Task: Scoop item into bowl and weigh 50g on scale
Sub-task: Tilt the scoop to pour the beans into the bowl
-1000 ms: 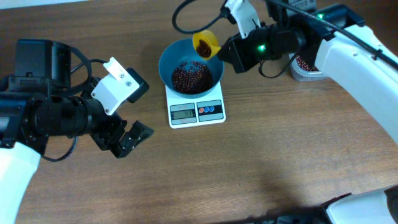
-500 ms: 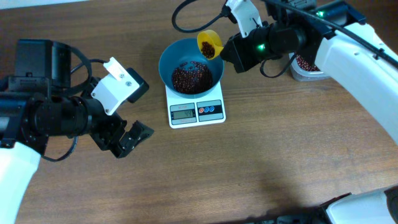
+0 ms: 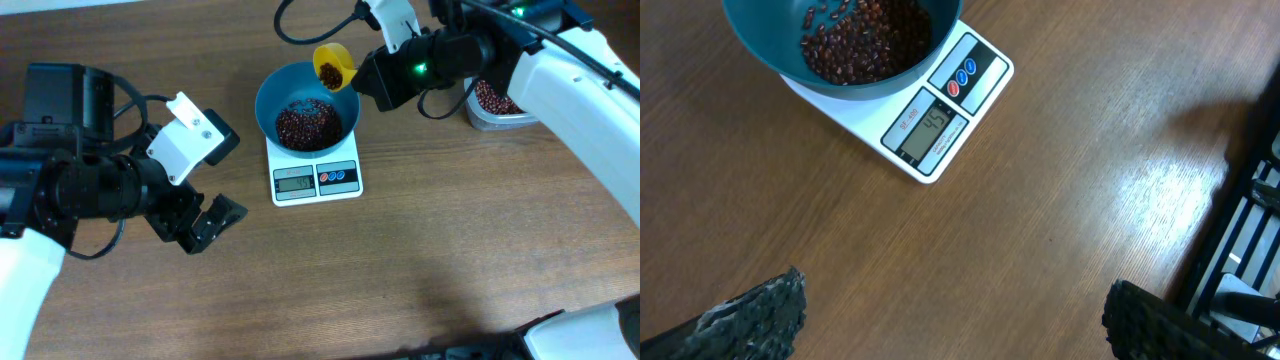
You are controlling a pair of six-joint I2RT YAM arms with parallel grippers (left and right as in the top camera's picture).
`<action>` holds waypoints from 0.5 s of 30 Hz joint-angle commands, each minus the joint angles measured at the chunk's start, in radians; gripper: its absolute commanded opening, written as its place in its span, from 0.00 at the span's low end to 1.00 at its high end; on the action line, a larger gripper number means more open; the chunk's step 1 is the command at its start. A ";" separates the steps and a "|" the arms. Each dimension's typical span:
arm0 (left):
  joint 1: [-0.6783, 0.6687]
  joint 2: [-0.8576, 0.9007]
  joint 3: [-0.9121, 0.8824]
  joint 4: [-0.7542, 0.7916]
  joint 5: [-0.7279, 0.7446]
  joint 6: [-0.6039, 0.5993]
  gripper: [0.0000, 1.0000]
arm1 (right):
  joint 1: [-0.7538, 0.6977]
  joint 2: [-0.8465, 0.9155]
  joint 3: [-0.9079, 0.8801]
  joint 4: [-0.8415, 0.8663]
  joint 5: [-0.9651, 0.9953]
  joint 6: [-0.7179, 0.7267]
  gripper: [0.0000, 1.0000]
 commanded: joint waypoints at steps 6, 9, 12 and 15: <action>-0.003 0.001 0.008 0.001 0.018 -0.013 0.99 | 0.016 0.002 0.031 -0.029 0.018 0.004 0.04; -0.003 0.001 0.008 0.001 0.018 -0.013 0.99 | 0.030 0.025 0.024 -0.051 0.017 0.004 0.04; -0.003 0.001 0.008 0.001 0.018 -0.013 0.99 | 0.029 0.024 0.024 -0.048 0.016 0.004 0.04; -0.003 0.001 0.008 0.001 0.018 -0.013 0.99 | 0.029 0.024 0.024 -0.048 0.016 0.004 0.04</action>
